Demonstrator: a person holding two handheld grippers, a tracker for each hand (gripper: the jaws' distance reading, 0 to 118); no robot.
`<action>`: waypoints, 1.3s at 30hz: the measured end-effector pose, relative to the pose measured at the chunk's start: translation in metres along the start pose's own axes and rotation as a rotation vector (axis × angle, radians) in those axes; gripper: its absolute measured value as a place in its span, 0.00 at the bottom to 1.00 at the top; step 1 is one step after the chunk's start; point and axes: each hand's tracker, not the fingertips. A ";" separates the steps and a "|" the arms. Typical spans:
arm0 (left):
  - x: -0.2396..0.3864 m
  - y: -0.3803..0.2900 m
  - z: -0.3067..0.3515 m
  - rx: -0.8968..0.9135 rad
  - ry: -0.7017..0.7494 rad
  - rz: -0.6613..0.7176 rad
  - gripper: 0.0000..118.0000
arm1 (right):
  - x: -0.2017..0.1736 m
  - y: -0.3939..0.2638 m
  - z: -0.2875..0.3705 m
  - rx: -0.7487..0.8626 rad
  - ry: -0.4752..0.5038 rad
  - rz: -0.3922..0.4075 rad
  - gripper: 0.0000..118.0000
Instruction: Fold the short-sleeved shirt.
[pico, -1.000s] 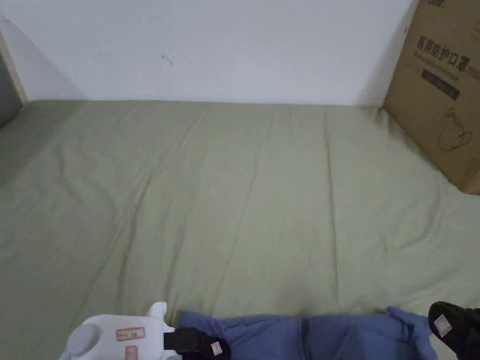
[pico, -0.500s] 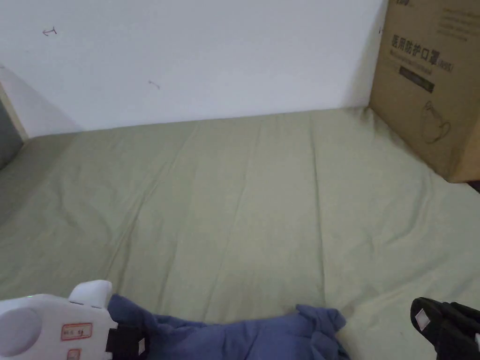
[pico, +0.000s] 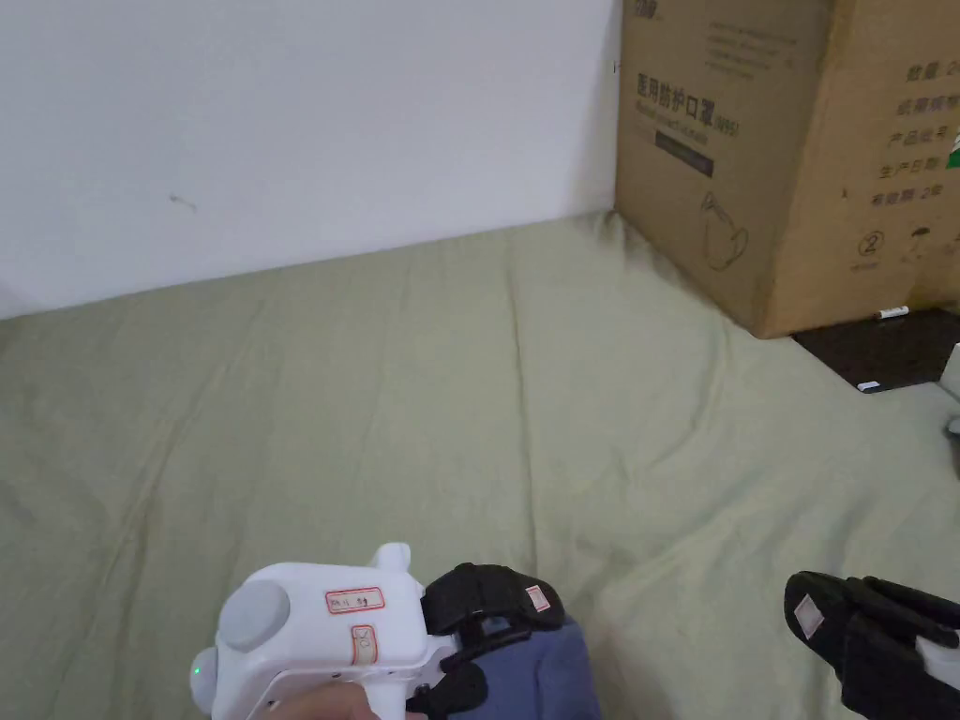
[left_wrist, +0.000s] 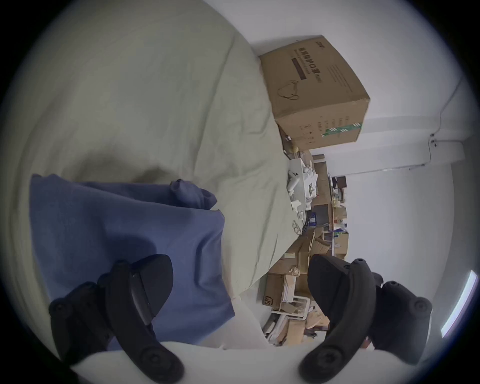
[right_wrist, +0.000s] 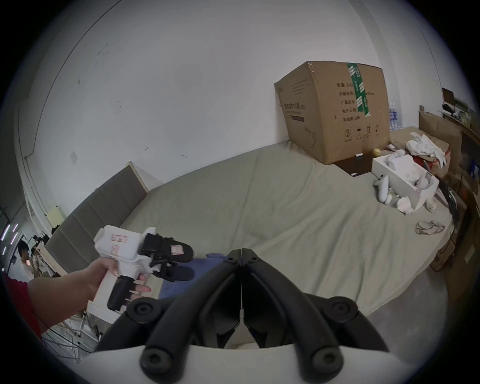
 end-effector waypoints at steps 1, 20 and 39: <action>0.005 -0.003 0.012 0.006 0.004 -0.050 0.93 | 0.003 -0.002 0.000 -0.001 -0.003 -0.008 0.00; 0.038 -0.052 -0.081 -0.047 0.423 -0.764 0.02 | 0.019 -0.015 -0.011 -0.024 -0.012 -0.056 0.00; 0.086 -0.109 0.145 0.807 0.435 -0.872 0.01 | -0.021 0.031 -0.008 0.205 0.120 0.004 0.00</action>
